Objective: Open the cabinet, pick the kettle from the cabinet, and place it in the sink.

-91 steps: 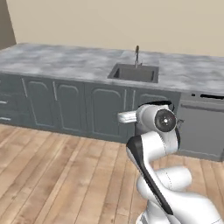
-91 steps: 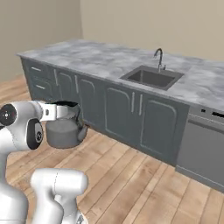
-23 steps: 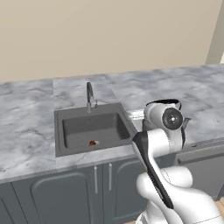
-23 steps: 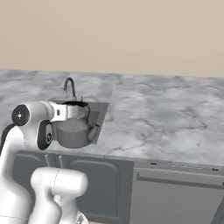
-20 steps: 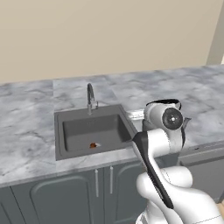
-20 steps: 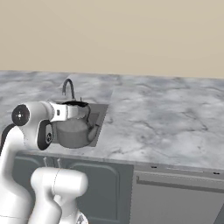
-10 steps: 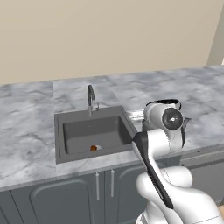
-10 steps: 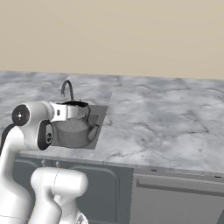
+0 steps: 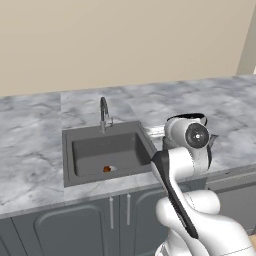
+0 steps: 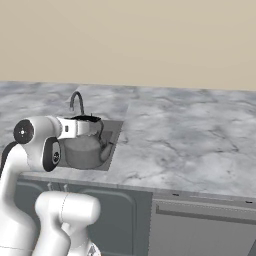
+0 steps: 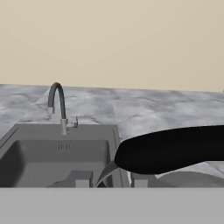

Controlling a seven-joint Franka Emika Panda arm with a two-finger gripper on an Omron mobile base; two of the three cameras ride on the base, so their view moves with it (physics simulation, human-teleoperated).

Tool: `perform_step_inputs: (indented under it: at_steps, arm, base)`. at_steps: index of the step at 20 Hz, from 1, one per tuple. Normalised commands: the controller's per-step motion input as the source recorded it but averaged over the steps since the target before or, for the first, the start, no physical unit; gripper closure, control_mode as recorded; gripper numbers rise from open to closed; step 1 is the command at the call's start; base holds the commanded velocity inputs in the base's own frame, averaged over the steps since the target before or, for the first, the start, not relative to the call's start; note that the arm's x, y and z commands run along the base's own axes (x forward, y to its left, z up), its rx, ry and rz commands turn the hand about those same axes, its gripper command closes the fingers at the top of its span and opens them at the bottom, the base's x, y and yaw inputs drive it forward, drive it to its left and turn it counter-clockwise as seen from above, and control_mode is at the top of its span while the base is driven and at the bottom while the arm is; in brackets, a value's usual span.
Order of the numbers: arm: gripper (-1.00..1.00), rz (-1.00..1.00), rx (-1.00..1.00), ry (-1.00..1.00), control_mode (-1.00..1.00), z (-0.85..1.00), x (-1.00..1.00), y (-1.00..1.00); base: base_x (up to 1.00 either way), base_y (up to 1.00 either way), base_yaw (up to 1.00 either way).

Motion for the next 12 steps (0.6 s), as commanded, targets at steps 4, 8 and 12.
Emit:
perform_step_inputs:
  at_steps: [4,8,12]
  arm:
    - [1.00,0.00,0.00,0.00,1.00,0.00,0.00,0.00]
    - [1.00,0.00,0.00,0.00,1.00,0.00,0.00,0.00]
    - [1.00,0.00,0.00,0.00,1.00,0.00,0.00,0.00]
  base:
    - [0.00,0.00,0.00]
    - [0.00,0.00,0.00]
    - [0.00,0.00,0.00]
